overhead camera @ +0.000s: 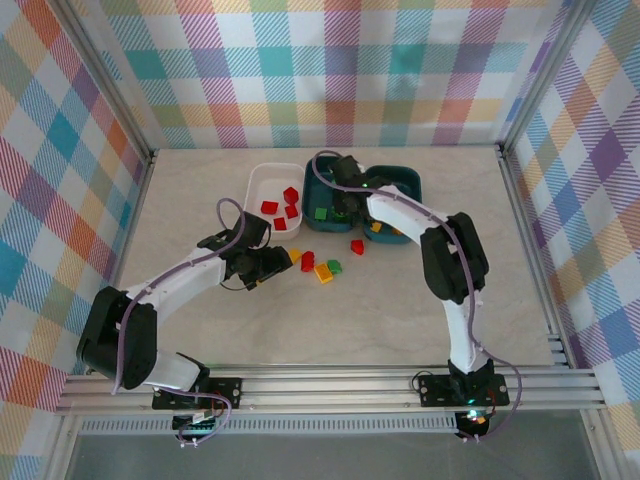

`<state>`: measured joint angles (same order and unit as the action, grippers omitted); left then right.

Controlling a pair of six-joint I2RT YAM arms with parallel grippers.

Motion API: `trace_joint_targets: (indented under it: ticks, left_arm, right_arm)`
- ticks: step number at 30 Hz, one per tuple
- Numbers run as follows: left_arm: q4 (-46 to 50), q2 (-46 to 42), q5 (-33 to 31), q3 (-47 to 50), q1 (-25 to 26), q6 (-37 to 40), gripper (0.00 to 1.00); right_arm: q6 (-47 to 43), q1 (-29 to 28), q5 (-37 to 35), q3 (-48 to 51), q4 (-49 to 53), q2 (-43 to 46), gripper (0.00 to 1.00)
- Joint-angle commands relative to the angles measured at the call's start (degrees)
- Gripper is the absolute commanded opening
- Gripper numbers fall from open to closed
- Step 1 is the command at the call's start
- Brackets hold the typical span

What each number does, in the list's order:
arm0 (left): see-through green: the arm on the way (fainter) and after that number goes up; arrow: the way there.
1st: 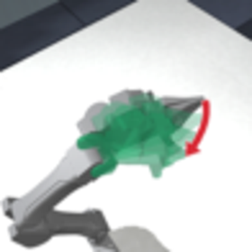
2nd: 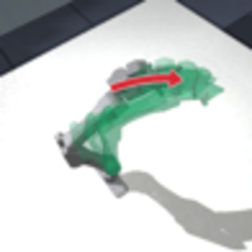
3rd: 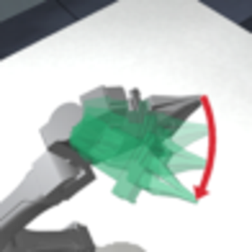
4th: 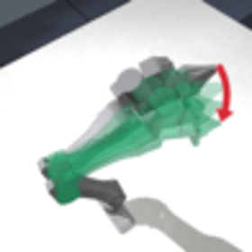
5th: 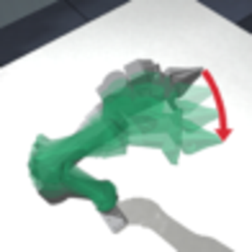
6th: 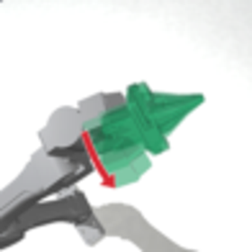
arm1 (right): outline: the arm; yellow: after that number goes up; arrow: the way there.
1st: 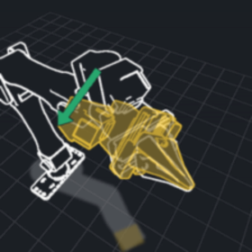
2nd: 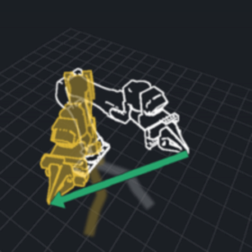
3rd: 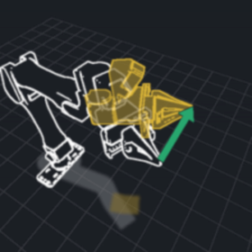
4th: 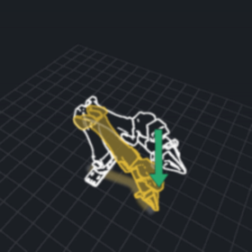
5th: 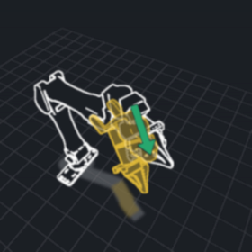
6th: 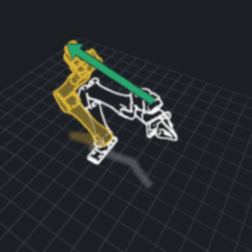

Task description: Sort the legos into containers by color

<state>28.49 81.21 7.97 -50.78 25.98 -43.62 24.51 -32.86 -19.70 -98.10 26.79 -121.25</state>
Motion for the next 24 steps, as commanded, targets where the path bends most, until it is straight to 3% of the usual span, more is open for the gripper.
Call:
trace_joint_targets:
  ticks: [1, 10, 14, 18, 24]
  left_arm:
    - [1.7, -1.0, -0.7, -0.6, -0.8, 1.2, 0.72]
    - [1.5, 0.0, -0.4, -1.1, -0.8, 1.0, 0.72]
    - [1.5, -0.2, -0.4, -0.9, -0.8, 0.9, 0.72]
    - [1.4, -0.5, -0.7, -0.4, -0.8, 1.0, 0.73]
    - [-0.1, -0.2, -0.7, 0.4, -0.8, 0.6, 0.72]
  right_arm:
    - [-2.2, -0.1, 0.6, -4.0, 1.3, -2.1, 0.34]
    - [-3.7, -0.1, 4.4, -10.6, 4.0, -7.2, 0.40]
    - [-4.0, -0.1, 4.4, -10.7, 4.9, -6.3, 0.58]
    - [-3.7, -0.2, 3.3, -5.4, 2.3, 0.0, 0.63]
    - [-2.9, -3.2, 3.3, 10.9, -3.2, 13.0, 0.57]
